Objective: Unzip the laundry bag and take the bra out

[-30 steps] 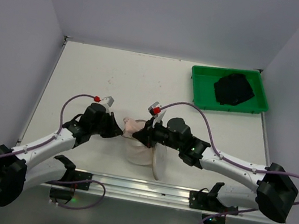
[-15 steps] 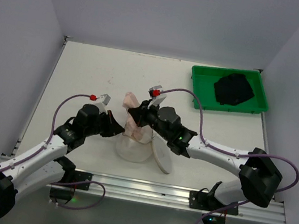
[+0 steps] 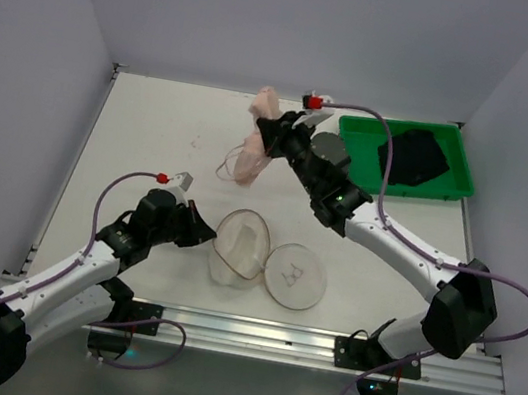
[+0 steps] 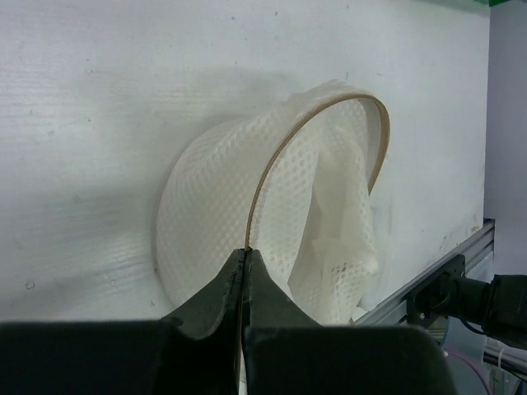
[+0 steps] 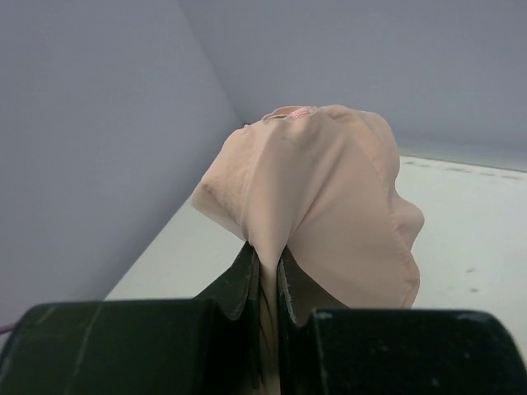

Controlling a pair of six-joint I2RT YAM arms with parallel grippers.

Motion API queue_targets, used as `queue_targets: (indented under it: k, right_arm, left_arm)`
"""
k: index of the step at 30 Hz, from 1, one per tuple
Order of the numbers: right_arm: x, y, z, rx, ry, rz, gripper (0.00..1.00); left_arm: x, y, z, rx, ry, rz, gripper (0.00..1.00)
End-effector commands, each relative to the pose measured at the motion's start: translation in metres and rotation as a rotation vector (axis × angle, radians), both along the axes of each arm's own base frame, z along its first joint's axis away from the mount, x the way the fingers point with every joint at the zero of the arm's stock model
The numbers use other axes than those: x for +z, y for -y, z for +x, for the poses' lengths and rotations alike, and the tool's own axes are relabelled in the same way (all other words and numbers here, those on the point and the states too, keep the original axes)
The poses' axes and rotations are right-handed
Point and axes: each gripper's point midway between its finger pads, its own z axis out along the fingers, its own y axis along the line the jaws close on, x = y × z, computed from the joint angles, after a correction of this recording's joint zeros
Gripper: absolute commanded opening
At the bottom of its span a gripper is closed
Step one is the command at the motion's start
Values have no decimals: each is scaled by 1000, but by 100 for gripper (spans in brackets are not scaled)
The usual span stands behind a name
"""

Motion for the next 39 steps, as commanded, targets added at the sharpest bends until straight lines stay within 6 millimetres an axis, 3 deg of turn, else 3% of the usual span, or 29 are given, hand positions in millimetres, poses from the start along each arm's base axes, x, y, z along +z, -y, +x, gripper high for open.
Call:
queue_targets:
  k: [1,7,11,13,14,15,18,20,21,22,24,25,27,30,31,33,35,38,39]
  right_arm:
    - [49,54,21,-100,84,2,0]
    - [76,139,51,-231,153,-85,0]
    - [66,201,82,-367,124,-168,0]
    - [61,220,92,-404,99,-171,0]
    - [52,241,103,-451,70,-175,0]
    - [47,250,108,-463,55,-169,0]
    - [26,269,131,-469,-4,-131,0]
    - [25,271,144,-432,-16,-114,0]
    - [10,269,157,-416,-48,-123,0]
    - [19,268,164,-406,-30,-117,0]
    - [4,273,181,-421,-64,-128,0]
    - [10,275,188,-429,-60,-117,0]
    - [-2,286,198,-453,-95,-111,0]
    - [-36,296,211,-460,-179,-77,0]
    - [-60,298,213,-467,-228,-70,0]
    - [-81,309,216,-522,-260,-84,0]
    - [-116,321,215,-572,-342,-125,0]
    - [-150,346,209,-674,-442,-162,0]
    - [-148,350,209,-691,-453,-154,0]
  left_arm:
    - [1,-3,5,33,7,8,0]
    - [-3,-3,8,36,-2,34,0]
    - [1,-3,12,30,9,48,0]
    - [2,-4,13,30,9,58,0]
    - [4,-4,14,26,13,61,0]
    - [5,-4,15,27,17,64,0]
    - [8,-4,17,26,26,70,0]
    - [8,-3,18,21,24,72,0]
    - [8,-2,18,17,24,71,0]
    - [8,-1,18,13,21,69,0]
    - [7,0,17,6,20,66,0]
    - [4,0,17,2,15,71,0]
    - [4,0,17,1,16,75,0]
    - [2,-1,19,1,16,86,0]
    - [3,-1,20,3,19,86,0]
    - [3,0,21,-3,23,92,0]
    - [2,0,22,-10,22,100,0]
    - [-3,0,22,-13,17,111,0]
    - [-3,0,22,-17,17,110,0]
